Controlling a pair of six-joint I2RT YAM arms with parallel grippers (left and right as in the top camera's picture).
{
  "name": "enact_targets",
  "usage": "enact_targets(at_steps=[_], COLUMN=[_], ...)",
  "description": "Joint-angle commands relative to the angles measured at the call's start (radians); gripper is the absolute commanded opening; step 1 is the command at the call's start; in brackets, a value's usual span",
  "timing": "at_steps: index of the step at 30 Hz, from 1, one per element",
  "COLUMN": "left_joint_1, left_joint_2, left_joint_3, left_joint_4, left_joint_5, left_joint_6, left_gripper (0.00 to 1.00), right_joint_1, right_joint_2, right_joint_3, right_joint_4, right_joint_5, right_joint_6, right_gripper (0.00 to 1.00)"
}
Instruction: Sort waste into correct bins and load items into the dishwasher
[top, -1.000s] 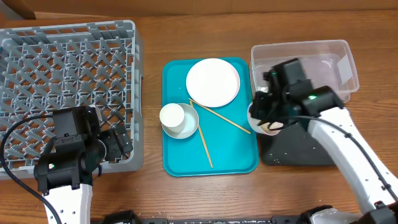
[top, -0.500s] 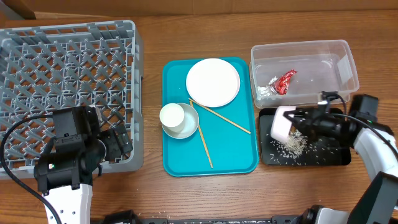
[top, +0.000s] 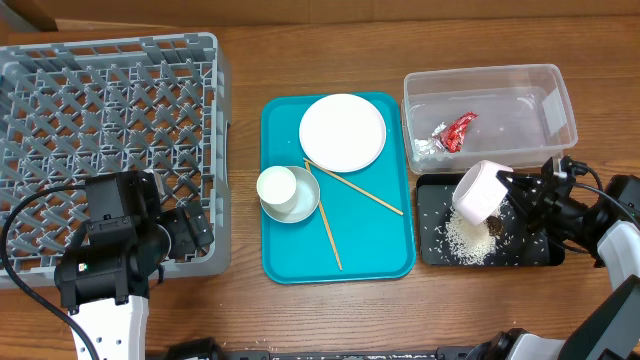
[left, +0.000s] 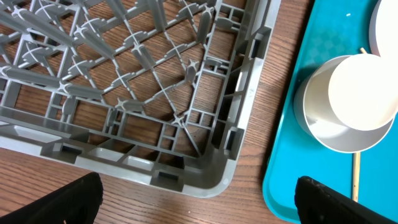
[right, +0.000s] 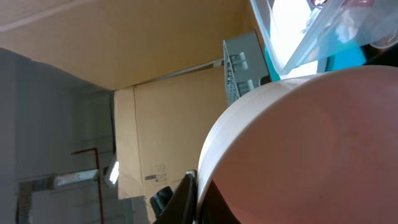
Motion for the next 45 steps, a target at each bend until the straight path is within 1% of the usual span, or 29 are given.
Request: enact_targets(at_steps=[1,9,10,12,13,14,15,17,20,21,23,26,28,30,32,34,36,40,41,43,45], left_joint_1=[0.004,0.004,0.004,0.004,0.004,0.004,0.004,0.004,0.004,0.004,0.004,0.004,0.004,0.004,0.004,0.004,0.004,0.004,0.004,0.004,0.004], left_joint_2=[0.002,0.002,0.002,0.002,0.002,0.002,0.002,0.002,0.002,0.002,0.002,0.002,0.002,0.002,0.002,0.002,0.002,0.002,0.002,0.002,0.002], left_joint_3=[0.025,0.025,0.025,0.025,0.025,0.025,0.025,0.025,0.025,0.025,0.025,0.025,0.025,0.025,0.025,0.025,0.025,0.025,0.025,0.025,0.025], left_joint_4=[-0.003,-0.003,-0.003,-0.002,-0.002,-0.002,-0.002,0.006,0.005,0.005,0.005,0.005,0.006,0.006,0.006,0.009,0.01,0.01,0.01,0.01,0.009], left_joint_5=[0.008,0.008,0.008,0.008,0.008,0.008,0.008,0.008,0.008,0.008,0.008,0.008,0.008,0.008,0.008,0.008,0.008,0.008,0.008,0.008,0.008], left_joint_6=[-0.018,-0.018,-0.018,-0.018,-0.018,-0.018,-0.018,-0.018,-0.018,-0.018,-0.018,-0.018,-0.018,-0.018,-0.018,-0.018,-0.018,-0.018,-0.018,-0.018,-0.018], left_gripper=[1.0,1.0,1.0,1.0,1.0,1.0,1.0,1.0,1.0,1.0,1.0,1.0,1.0,1.0,1.0,1.0,1.0,1.0,1.0,1.0,1.0], right_joint_1=[-0.004,-0.004,-0.001,0.004,0.007,0.012,0.026,0.033,0.035,0.037,0.047,0.096,0.167,0.29,0.407,0.53,0.658,0.947,0.998,1.076,1.134], right_joint_2=[-0.002,-0.002,-0.002,-0.002,-0.002,-0.003,-0.005,-0.005,-0.005,-0.006,-0.01,-0.04,-0.077,-0.117,-0.131,-0.131,-0.131,-0.109,-0.096,-0.057,0.014], right_joint_3=[-0.004,-0.004,-0.004,-0.004,-0.004,-0.004,0.003,0.003,0.003,0.003,0.004,0.035,0.124,0.269,0.374,0.451,0.489,0.494,0.494,0.494,0.494], right_joint_4=[0.005,0.015,0.029,0.013,0.012,0.033,0.006,0.01,0.001,-0.016,-0.054,-0.151,-0.287,-0.444,-0.496,-0.49,-0.432,-0.181,-0.128,-0.036,0.074], right_joint_5=[-0.039,-0.031,0.019,0.206,0.172,0.016,-0.04,-0.039,0.047,0.124,0.209,0.229,0.347,0.565,0.713,0.812,0.93,1.245,1.299,1.365,1.383], right_joint_6=[0.033,0.026,0.024,0.025,-0.029,-0.157,-0.213,-0.213,-0.212,-0.212,-0.215,-0.338,-0.427,-0.502,-0.504,-0.5,-0.476,-0.468,-0.476,-0.529,-0.556], right_gripper=[0.04,0.04,0.04,0.04,0.04,0.04,0.04,0.04,0.04,0.04,0.04,0.04,0.04,0.04,0.04,0.04,0.04,0.04,0.04,0.04,0.04])
